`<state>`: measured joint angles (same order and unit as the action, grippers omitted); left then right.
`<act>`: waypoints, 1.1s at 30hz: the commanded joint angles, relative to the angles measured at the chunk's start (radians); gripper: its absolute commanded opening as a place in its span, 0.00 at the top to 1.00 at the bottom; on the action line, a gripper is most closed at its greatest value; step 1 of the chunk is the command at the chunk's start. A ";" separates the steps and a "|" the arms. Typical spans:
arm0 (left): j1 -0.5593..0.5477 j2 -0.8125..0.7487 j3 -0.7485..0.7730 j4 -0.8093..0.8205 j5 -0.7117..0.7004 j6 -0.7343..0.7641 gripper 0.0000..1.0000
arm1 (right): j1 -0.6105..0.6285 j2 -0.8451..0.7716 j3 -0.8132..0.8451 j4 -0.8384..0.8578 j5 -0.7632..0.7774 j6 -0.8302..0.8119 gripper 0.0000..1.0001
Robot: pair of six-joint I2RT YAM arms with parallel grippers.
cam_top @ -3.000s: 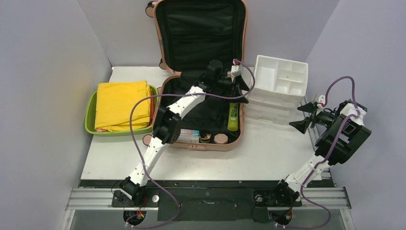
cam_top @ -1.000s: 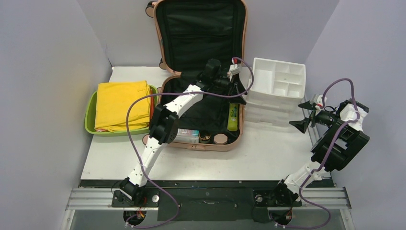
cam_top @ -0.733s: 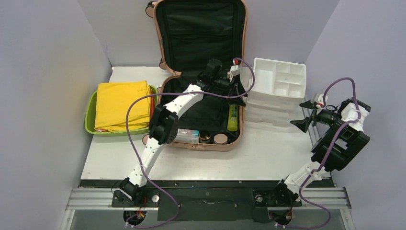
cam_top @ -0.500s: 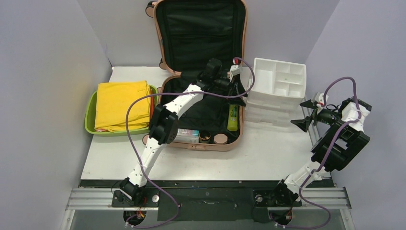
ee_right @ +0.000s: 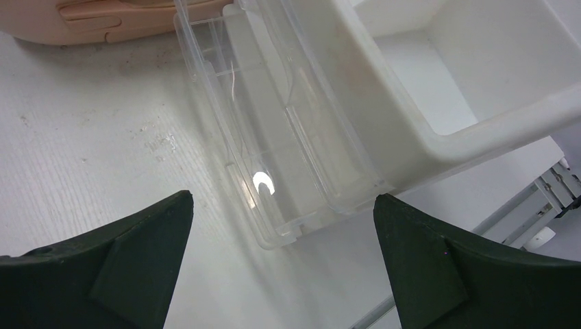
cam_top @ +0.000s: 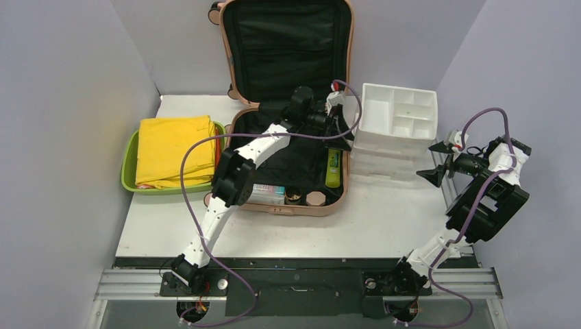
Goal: Open, take out, and arrange the luggage
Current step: Adjust the storage box at the center of the board.
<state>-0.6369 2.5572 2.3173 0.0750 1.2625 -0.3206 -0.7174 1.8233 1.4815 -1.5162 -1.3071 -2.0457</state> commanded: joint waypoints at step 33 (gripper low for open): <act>-0.040 -0.095 -0.242 0.841 0.178 -0.588 0.21 | 0.051 0.004 0.038 -0.053 0.182 -0.451 0.00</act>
<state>-0.6628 2.5217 2.0640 0.8680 1.4090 -0.9096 -0.6945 1.8469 1.5017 -1.5040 -1.1713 -2.0460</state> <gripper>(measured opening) 0.799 1.000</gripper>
